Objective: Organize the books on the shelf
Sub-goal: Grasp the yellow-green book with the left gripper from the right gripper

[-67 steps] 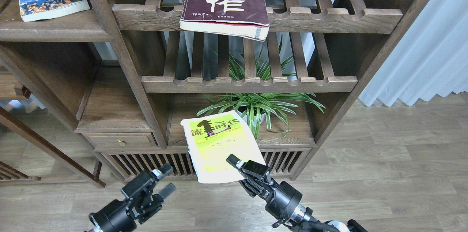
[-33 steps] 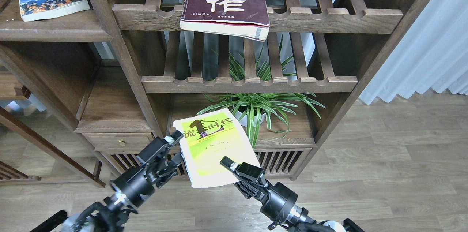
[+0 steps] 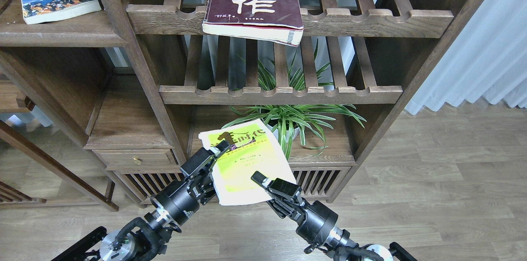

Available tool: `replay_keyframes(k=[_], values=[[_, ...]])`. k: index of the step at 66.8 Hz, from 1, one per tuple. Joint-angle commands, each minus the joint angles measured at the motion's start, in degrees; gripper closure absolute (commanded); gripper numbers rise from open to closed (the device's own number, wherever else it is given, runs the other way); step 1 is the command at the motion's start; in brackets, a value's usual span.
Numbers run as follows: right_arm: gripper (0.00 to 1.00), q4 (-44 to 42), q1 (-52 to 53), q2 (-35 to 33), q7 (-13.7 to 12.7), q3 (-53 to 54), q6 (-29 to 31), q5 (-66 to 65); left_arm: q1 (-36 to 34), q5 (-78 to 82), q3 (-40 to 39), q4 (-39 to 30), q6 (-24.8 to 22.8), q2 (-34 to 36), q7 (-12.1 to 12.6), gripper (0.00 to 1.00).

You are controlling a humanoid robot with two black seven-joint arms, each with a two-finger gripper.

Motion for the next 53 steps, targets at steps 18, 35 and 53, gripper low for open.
replay_keyframes(k=[18, 35, 53], values=[[0.95, 0.09, 0.03, 0.05, -0.08, -0.16, 0.0, -0.17, -1.07, -1.68, 2.03, -0.13, 0.02, -0.57, 0.85, 1.0], [0.16, -1.14, 1.43, 0.05, -0.08, 0.46, 0.0, -0.61, -0.89, -1.77, 0.97, -0.74, 0.02, 2.24, 1.02, 1.0], [0.0, -2.1, 1.87, 0.05, -0.08, 0.98, 0.0, -0.34, -0.45, -1.68, -0.08, -2.33, 0.02, 8.04, 2.6, 1.0]])
